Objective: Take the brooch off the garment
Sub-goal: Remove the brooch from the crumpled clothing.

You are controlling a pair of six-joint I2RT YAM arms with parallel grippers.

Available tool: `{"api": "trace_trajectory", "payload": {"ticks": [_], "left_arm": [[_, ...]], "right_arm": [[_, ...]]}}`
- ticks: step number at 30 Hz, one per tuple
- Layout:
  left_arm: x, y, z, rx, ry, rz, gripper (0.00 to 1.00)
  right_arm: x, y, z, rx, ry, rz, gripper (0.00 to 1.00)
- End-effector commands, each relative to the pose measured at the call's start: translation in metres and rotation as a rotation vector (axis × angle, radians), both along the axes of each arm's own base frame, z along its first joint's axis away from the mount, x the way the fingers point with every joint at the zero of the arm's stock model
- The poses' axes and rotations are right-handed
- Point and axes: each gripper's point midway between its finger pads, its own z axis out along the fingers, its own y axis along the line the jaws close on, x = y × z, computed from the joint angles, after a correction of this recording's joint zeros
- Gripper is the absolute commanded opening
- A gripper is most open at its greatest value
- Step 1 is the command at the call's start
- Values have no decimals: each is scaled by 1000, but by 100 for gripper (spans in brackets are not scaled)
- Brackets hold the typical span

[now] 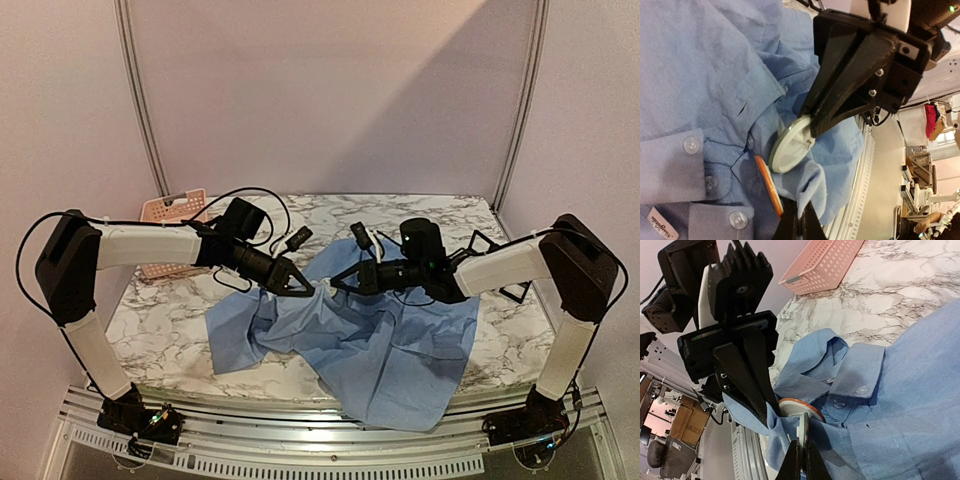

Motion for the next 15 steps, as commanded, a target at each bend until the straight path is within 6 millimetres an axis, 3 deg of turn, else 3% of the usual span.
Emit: {"api": "trace_trajectory", "payload": {"ticks": [1,11,13,15], "left_arm": [[-2,-4,20,-42,-47,-24,0],[-1,-3,20,-34,-60,-19,3],[1,-2,22,-26,-76,-13,15],[4,2,26,-15,-114,6,41]], "right_arm": [[3,-15,-2,-99,-71,-57,0],[3,-28,6,-134,-113,-107,0],[4,-29,15,-123,-128,-116,0],[5,-30,27,-99,-151,-124,0]]}}
